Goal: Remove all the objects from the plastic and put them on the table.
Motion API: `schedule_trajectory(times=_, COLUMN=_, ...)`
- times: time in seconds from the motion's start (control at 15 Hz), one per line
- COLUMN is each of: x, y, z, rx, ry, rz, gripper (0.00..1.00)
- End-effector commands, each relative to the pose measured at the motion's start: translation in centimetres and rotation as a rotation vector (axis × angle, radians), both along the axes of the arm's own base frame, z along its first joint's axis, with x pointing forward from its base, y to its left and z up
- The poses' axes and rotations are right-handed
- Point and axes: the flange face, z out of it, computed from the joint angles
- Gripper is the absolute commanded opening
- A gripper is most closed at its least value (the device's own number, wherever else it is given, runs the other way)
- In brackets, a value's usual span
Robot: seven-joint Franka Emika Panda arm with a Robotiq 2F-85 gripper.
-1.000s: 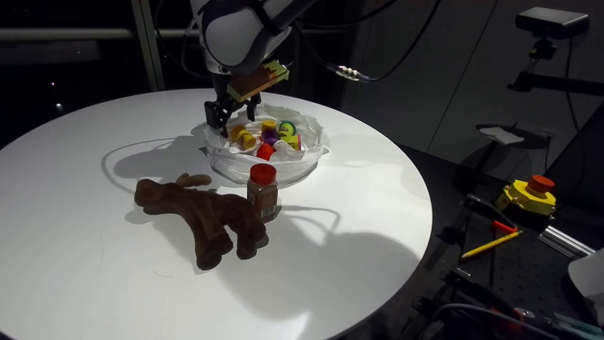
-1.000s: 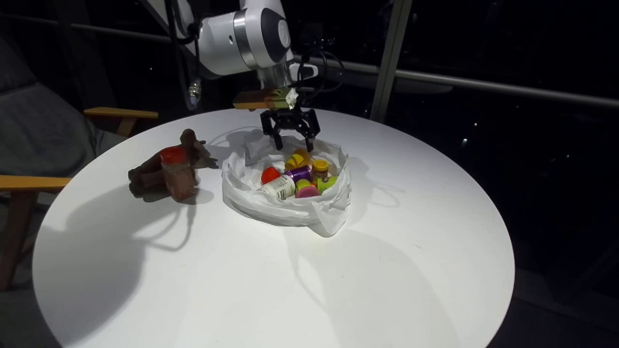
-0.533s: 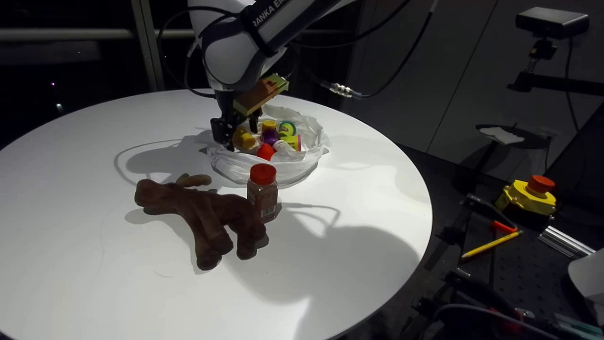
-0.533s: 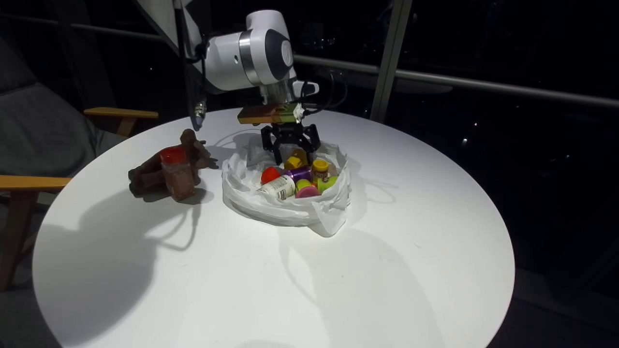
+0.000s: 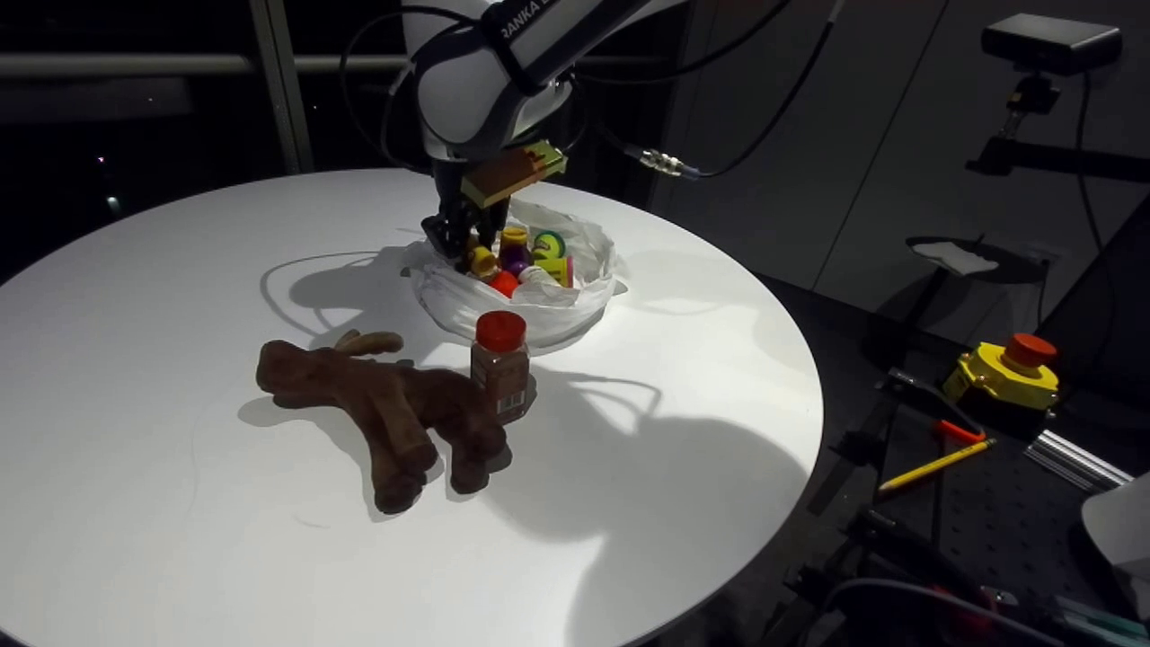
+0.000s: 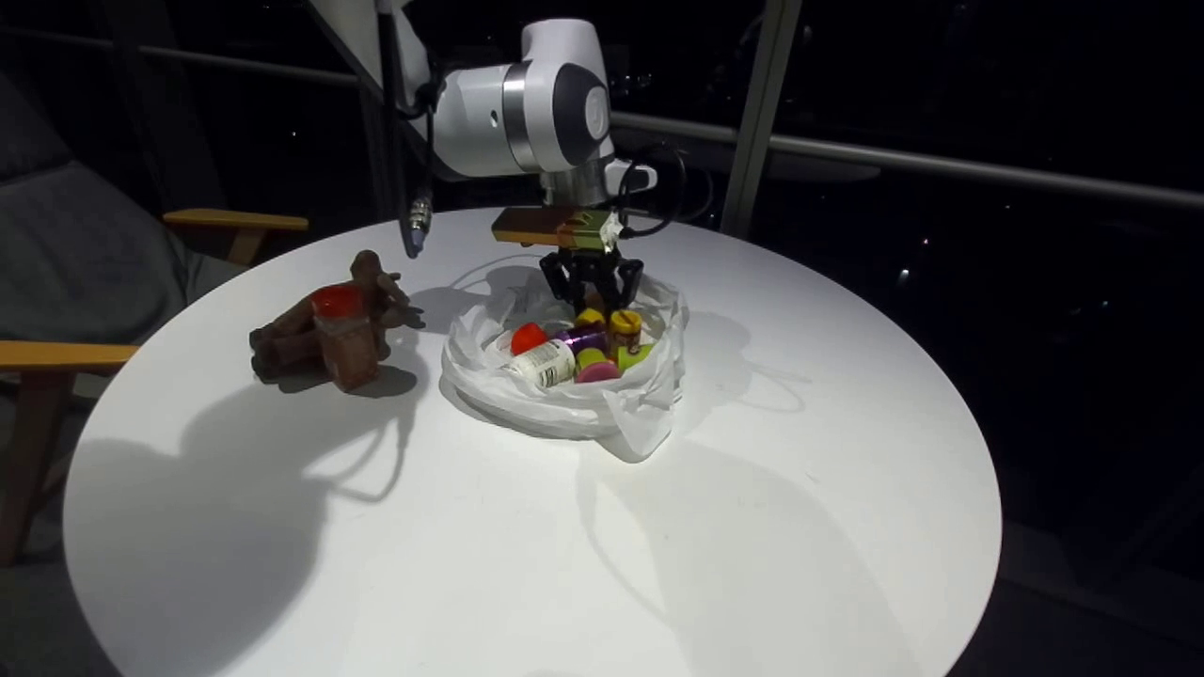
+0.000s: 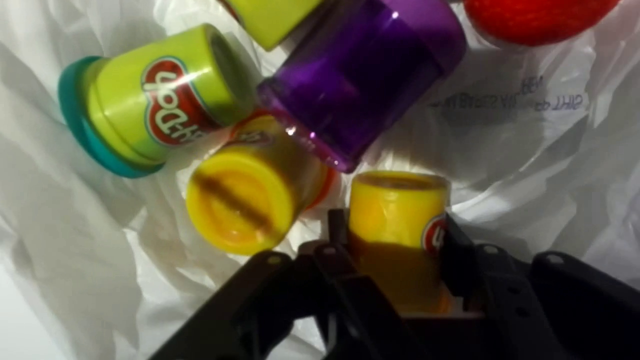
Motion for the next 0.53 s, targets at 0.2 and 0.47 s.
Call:
schedule_trajectory(times=0.2, x=-0.94, y=-1.08, z=0.55, rx=0.087, ry=-0.046, rz=-0.017, gripper=0.80)
schedule_trajectory(times=0.47, x=-1.45, y=-1.10, z=0.85, rx=0.120, ry=-0.066, rz=-0.031, gripper=1.00)
